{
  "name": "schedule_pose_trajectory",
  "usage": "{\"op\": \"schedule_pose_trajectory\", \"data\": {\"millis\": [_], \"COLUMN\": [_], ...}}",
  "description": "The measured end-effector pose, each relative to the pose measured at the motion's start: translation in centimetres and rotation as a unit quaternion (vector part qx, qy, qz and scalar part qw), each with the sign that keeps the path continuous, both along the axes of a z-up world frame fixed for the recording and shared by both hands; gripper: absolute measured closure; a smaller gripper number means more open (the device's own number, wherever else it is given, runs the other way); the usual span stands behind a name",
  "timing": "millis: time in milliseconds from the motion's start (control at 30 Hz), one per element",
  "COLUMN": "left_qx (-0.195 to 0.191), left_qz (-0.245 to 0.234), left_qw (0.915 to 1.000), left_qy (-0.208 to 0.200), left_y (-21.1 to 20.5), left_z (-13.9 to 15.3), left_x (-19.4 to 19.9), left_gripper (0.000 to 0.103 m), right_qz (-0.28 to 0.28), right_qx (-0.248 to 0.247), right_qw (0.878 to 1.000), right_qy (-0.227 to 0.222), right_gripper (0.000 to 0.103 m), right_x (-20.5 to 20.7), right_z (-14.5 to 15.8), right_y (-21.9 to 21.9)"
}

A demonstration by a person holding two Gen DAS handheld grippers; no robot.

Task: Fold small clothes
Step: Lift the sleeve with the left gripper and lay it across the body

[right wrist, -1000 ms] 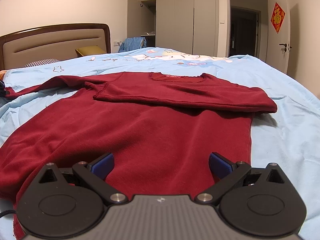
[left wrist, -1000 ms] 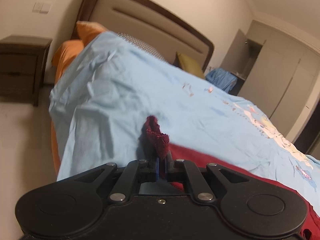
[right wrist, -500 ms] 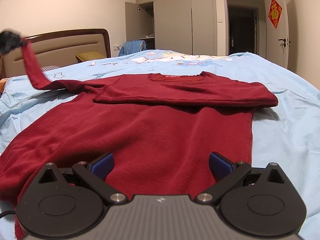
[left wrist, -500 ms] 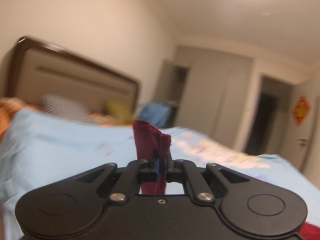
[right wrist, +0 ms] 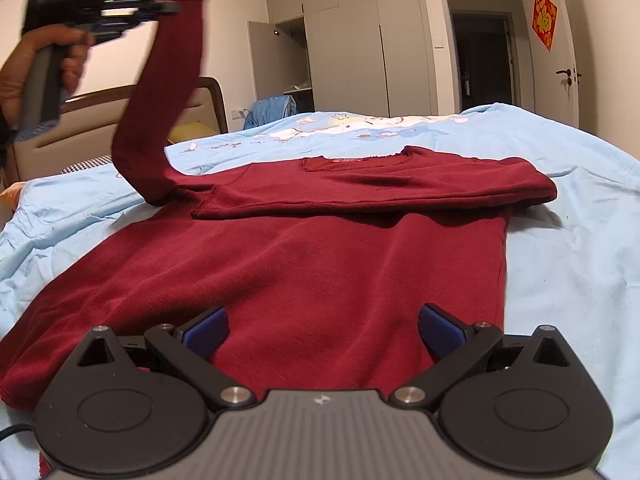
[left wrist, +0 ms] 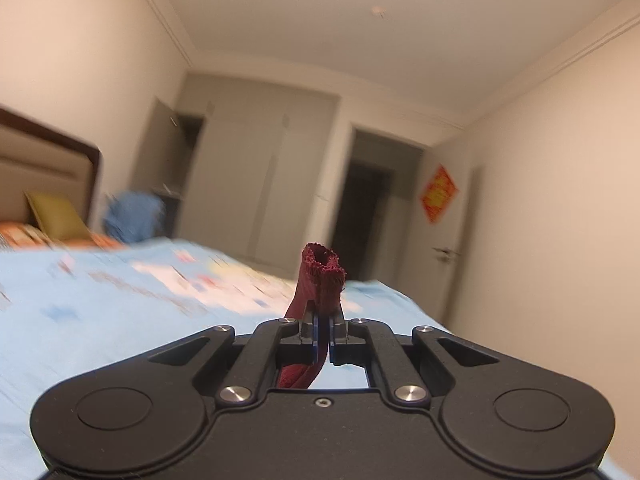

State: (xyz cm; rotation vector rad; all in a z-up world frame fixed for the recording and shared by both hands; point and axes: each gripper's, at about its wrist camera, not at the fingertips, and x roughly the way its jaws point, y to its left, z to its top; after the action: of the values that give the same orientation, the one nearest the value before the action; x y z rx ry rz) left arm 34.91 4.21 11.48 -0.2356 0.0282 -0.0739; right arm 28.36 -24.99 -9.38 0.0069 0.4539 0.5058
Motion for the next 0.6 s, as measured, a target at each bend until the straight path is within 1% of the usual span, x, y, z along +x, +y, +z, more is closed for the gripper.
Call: {"op": "schedule_pose_trajectory", "data": {"millis": [133,233,400,533,567,600], "left_qx": [-0.013,-0.008,0.002,0.007,0.008,0.008], "left_qz": [-0.052,-0.083,-0.127,-0.157,-0.162,-0.165], "left_qw": [0.9978,0.9938,0.9828,0.9728,0.9707,0.9688], "left_qy": [0.039,0.074,0.134,0.170,0.178,0.185], "left_y": [-3.5,-5.8,-8.8,-9.2,-9.1,-8.8], "left_z": [-3.3,-6.5,-11.0,-12.6,-12.6,-12.8], "left_x": [2.5,4.1,6.7,7.9,8.1,8.3], "left_gripper": [0.099,0.099,0.099,0.098,0.095,0.087], "right_qz": [0.000,0.000,0.001,0.001,0.001,0.001], "right_qx": [0.002,0.005,0.011,0.013,0.013,0.013], "right_qw": [1.000,1.000,1.000,1.000,1.000,1.000], "right_qy": [-0.003,-0.007,-0.010,-0.013,-0.014,-0.014], "right_gripper": [0.000,0.000,0.000,0.000,0.000,0.000], "right_x": [-0.2,-0.4,-0.5,-0.7,-0.8,-0.8], "right_z": [-0.1,-0.2,-0.3,-0.3,-0.3,-0.3], "right_y": [0.0,-0.1,-0.3,-0.3,-0.3,-0.3]}}
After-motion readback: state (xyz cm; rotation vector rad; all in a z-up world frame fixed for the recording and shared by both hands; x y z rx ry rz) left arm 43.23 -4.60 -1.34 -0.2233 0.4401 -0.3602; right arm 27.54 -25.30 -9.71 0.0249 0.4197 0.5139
